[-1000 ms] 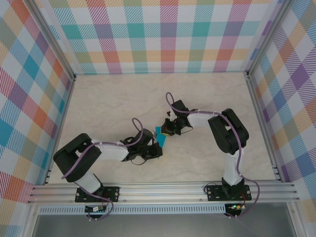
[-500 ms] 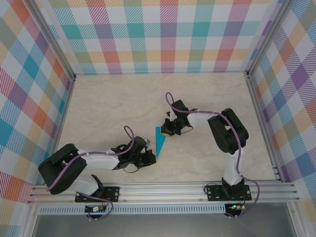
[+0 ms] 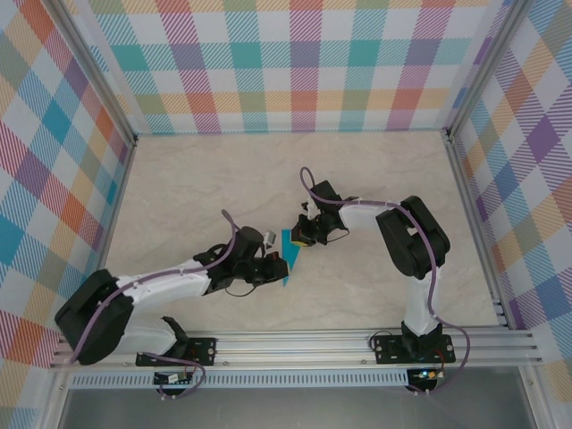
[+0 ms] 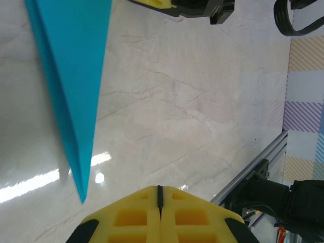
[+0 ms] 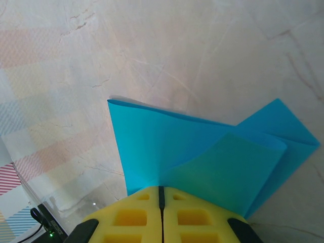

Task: Fold a paper plane with a square sheet of paper (fold left side to right side)
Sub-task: Fold the wing for the fifth time at the center of the table.

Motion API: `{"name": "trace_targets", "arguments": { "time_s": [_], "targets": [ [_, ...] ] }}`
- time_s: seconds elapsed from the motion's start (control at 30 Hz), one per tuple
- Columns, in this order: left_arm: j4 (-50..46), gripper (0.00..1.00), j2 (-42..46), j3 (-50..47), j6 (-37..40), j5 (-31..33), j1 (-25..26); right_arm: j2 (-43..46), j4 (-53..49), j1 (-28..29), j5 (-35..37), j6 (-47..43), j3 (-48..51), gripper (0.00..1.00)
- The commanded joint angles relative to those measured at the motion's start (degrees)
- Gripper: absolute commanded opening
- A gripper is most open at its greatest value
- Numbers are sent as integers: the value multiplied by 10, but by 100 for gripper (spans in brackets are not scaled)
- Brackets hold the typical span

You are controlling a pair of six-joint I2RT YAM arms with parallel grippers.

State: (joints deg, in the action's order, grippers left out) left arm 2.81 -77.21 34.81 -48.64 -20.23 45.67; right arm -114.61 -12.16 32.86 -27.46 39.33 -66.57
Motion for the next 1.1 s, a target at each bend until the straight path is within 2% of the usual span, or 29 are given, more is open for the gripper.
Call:
{"name": "trace_targets", "arguments": {
  "time_s": [0.0, 0.17, 0.23, 0.4, 0.73, 1.07],
  "targets": [
    [17, 3, -56, 40, 36, -21, -12, -41, -63, 0, 61, -16, 16, 6],
    [13, 2, -119, 46, 65, 3, -46, -41, -62, 0, 57, -15, 13, 6],
    [40, 2, -132, 31, 60, -14, -57, -39, -63, 0, 56, -16, 13, 6],
    [62, 2, -142, 15, 59, -40, -57, -38, -63, 0, 56, -17, 11, 6],
    [23, 2, -159, 22, 74, -18, -53, -36, -66, 1, 57, -18, 7, 6],
    [-152, 0, -201, 103, 123, 83, -11, -4, -61, -1, 58, -19, -2, 9]
  ]
}}
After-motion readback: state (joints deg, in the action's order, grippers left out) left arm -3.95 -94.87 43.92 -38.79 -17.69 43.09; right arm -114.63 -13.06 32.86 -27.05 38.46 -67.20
